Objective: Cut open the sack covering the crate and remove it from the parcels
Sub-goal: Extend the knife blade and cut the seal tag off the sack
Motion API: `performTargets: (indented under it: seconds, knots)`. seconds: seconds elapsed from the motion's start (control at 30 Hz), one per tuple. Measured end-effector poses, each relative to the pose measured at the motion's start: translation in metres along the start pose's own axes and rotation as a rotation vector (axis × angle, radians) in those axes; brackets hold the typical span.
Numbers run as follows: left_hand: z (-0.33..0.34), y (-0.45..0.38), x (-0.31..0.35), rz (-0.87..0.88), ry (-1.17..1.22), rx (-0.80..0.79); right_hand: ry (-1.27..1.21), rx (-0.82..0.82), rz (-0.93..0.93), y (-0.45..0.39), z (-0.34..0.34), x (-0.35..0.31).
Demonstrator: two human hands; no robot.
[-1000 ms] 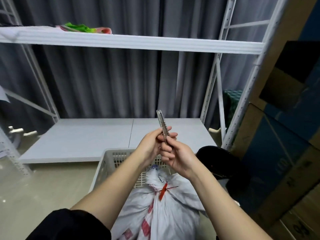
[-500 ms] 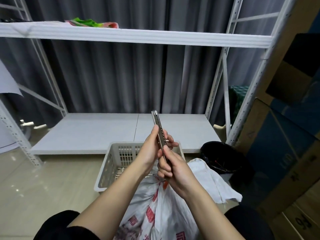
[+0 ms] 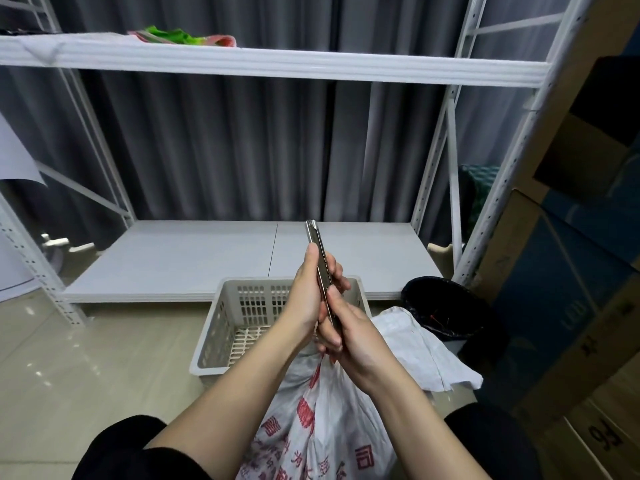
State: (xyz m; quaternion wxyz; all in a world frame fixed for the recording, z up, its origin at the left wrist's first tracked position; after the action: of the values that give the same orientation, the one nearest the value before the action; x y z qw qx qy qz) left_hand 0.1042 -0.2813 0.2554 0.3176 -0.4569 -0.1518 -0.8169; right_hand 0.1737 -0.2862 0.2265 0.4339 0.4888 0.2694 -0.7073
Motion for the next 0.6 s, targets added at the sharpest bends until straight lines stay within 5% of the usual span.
performTargets:
  seconds: [0.23,0.47,0.6]
  knots:
    - [-0.020,0.002,-0.007,-0.016,-0.206,-0.020,0.087,0.049,0.103,0.002,-0.006,0.008]
    - [-0.019,0.004,-0.010,-0.113,0.044,-0.002,-0.244,-0.130,0.127,0.006,0.018,0.010]
    - [-0.017,0.004,-0.007,-0.112,0.053,-0.035,-0.192,-0.080,0.070,0.006,0.011,0.006]
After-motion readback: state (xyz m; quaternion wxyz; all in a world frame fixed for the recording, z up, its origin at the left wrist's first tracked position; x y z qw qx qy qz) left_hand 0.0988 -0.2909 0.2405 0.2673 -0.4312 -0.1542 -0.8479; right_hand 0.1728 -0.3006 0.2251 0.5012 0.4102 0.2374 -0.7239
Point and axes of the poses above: each hand's wrist, its own y-axis away from the middle knuckle, its own z-axis out of the palm, x = y × z, the point moved 8 cm from there along -y, towards the middle knuckle, and after that the axes turned 7 degrees about y, right-handed, at the moved point
